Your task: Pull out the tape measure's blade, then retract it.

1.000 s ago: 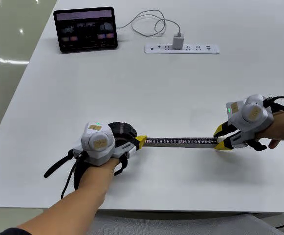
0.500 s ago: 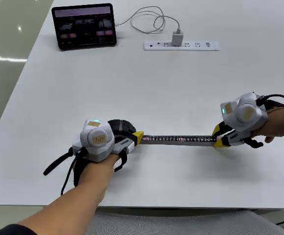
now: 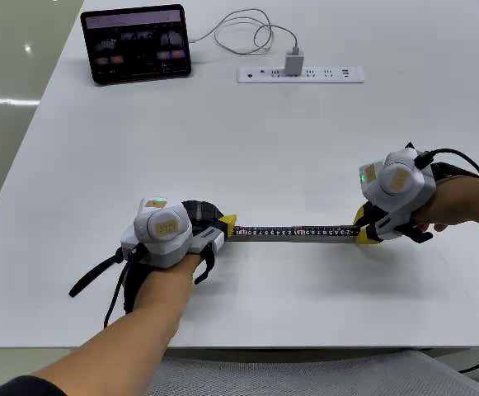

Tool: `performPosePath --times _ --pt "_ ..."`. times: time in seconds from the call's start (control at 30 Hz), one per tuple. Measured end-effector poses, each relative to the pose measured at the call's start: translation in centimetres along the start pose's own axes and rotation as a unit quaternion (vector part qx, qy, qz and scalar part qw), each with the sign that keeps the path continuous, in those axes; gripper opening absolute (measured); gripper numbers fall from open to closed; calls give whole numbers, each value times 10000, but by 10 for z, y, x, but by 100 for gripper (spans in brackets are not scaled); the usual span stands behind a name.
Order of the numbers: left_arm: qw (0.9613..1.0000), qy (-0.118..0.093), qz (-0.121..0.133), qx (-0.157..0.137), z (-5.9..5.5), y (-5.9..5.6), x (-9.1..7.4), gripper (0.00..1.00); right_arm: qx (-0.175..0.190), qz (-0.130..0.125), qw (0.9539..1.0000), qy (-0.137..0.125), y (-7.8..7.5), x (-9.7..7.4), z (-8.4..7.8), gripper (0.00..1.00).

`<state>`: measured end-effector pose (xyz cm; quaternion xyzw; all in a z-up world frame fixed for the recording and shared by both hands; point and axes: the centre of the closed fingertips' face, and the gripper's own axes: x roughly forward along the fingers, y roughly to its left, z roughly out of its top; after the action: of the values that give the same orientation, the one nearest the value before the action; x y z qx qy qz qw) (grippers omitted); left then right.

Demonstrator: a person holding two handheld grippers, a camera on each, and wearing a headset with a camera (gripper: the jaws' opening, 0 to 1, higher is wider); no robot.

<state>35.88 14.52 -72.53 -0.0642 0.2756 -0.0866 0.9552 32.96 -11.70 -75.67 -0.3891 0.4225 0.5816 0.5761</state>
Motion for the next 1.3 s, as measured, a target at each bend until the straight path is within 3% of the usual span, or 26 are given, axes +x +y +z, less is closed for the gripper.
performPosePath --times 0.27,0.67,1.0,1.3 --pt "9996 264 44 59 -4 0 2 66 60 -77 9999 -104 0 1 -1 11" --pt "9990 350 68 281 -7 -1 0 65 247 -62 9996 -112 2 3 2 10" --pt "9990 362 23 246 -7 0 0 65 217 -74 9997 -123 2 4 4 10" --pt "9990 380 7 238 -7 0 0 65 348 -72 9989 -296 3 5 9 10"
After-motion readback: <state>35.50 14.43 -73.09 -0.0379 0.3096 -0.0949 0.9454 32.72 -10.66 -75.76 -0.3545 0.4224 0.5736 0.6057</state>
